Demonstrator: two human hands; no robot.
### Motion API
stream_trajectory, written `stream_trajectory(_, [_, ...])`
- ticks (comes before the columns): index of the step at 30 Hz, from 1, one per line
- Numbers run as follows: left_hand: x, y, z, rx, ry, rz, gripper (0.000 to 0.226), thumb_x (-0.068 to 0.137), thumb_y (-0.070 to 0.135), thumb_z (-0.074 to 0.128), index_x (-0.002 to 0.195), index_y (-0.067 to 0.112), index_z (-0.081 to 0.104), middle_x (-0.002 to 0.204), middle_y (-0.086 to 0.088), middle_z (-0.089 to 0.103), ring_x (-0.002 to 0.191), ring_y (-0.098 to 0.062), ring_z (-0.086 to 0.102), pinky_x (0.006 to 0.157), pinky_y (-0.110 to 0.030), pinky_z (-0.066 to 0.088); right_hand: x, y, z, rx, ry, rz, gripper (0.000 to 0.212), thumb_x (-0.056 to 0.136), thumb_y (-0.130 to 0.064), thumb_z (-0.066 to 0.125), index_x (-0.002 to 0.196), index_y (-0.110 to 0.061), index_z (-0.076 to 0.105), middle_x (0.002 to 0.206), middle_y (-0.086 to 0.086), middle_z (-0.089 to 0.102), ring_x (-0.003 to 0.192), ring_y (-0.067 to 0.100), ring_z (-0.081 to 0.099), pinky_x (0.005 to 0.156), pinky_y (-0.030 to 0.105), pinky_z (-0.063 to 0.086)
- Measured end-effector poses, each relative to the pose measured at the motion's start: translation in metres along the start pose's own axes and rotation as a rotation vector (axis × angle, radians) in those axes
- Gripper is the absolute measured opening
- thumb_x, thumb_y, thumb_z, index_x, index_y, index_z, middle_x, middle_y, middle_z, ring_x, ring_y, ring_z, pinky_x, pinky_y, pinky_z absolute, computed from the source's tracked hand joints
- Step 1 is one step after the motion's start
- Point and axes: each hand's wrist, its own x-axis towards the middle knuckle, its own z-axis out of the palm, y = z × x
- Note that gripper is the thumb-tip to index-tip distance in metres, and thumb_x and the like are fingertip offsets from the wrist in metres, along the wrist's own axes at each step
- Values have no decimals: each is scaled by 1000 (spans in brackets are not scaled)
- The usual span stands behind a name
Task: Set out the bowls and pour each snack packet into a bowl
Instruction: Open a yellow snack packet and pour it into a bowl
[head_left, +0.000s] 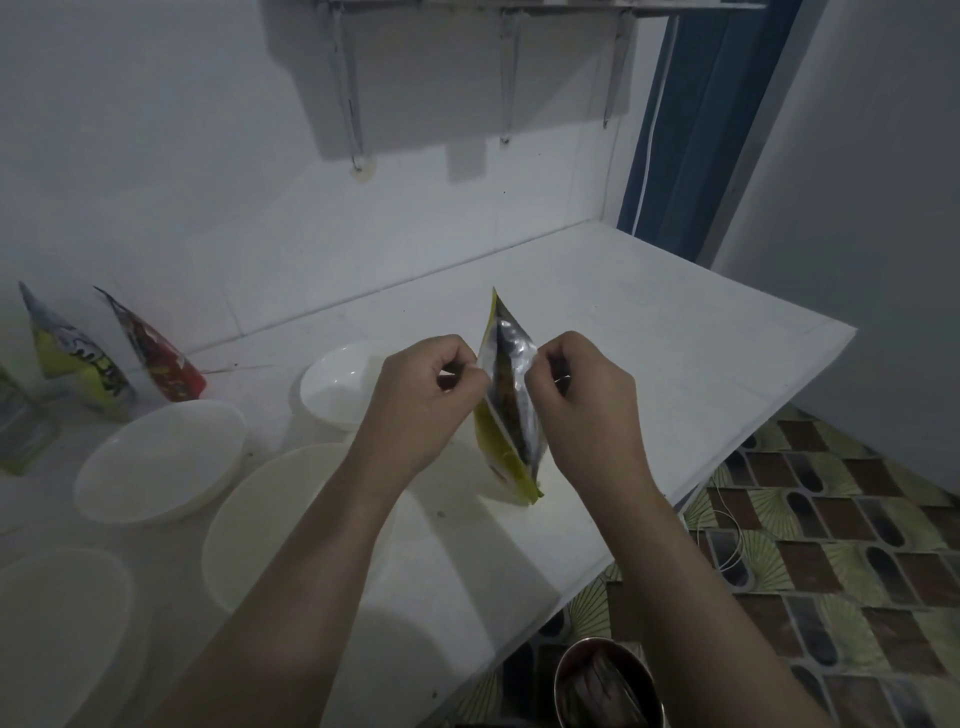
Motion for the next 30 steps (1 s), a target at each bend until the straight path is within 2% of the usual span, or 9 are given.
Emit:
stream_trajectory(3, [4, 7, -3, 127, 23, 39, 18, 81, 13, 59, 64, 10, 54, 60, 5, 52, 56, -5, 49, 54, -13, 37, 8, -7, -3, -46, -36, -26, 16, 98, -17, 48, 88, -9, 58, 70, -7, 56, 60, 4, 52, 54, 16, 41])
stream_trajectory(7, [14, 14, -1, 289, -47, -10, 27, 88, 25, 51, 70, 6, 53, 66, -7, 57, 59, -21, 48, 57, -37, 41, 13, -9, 3, -108, -118, -20, 18, 98, -15, 45, 90, -5, 58, 73, 0, 59, 62, 12, 54, 58, 23, 42])
stream_trajectory(10, [14, 12, 3, 313, -111, -56, 35, 96, 34, 48, 70, 10, 50, 67, -3, 56, 60, -19, 48, 56, -34, 38, 15, -7, 6, -129, -152, -14, 20, 99, -17, 45, 90, -5, 57, 73, 0, 57, 62, 12, 53, 56, 18, 42])
stream_trajectory(14, [16, 0, -8, 367, -87, -47, 30, 91, 26, 52, 64, 14, 49, 60, 2, 49, 57, -15, 45, 51, -29, 31, 26, -3, -5, -166, -103, 24, 18, 100, -14, 43, 93, -6, 58, 75, -5, 53, 63, 4, 48, 53, 8, 40])
stream_trajectory(17, [18, -7, -14, 245, -9, -15, 27, 89, 24, 53, 65, 13, 49, 58, 4, 46, 55, -11, 41, 53, -29, 32, 33, -2, -12, -162, -33, 42, 18, 101, -17, 42, 96, -7, 58, 76, -7, 52, 65, 5, 49, 49, 11, 37])
stream_trajectory(21, [14, -7, -3, 72, 7, -18, 31, 97, 28, 51, 70, 14, 51, 61, 10, 48, 58, -1, 44, 53, -13, 33, 28, -9, -6, -122, 19, -40, 15, 102, -17, 41, 98, -11, 54, 76, -10, 53, 67, 10, 53, 57, 26, 46])
stream_trajectory(23, [11, -8, 3, -89, 52, -106, 34, 99, 35, 47, 71, 18, 52, 67, 12, 54, 66, 2, 51, 63, -11, 39, 26, -10, -4, -107, 50, -91, 13, 103, -18, 42, 99, -12, 53, 75, -13, 51, 69, 12, 55, 59, 27, 47])
stream_trajectory(26, [18, -25, 15, -283, 96, -315, 31, 99, 41, 43, 80, 20, 55, 87, 6, 60, 89, -13, 58, 88, -36, 48, 27, -11, -7, -96, 65, -178, 10, 103, -18, 43, 100, -14, 51, 74, -17, 48, 74, 12, 56, 60, 23, 43])
stream_trajectory(30, [33, -54, 36, -384, -17, -674, 28, 101, 39, 42, 112, 17, 56, 117, -5, 59, 95, -19, 57, 94, -39, 49, 23, -11, -16, -3, 87, -291, 8, 102, -14, 45, 95, -14, 50, 75, -12, 53, 79, 7, 51, 57, 17, 38])
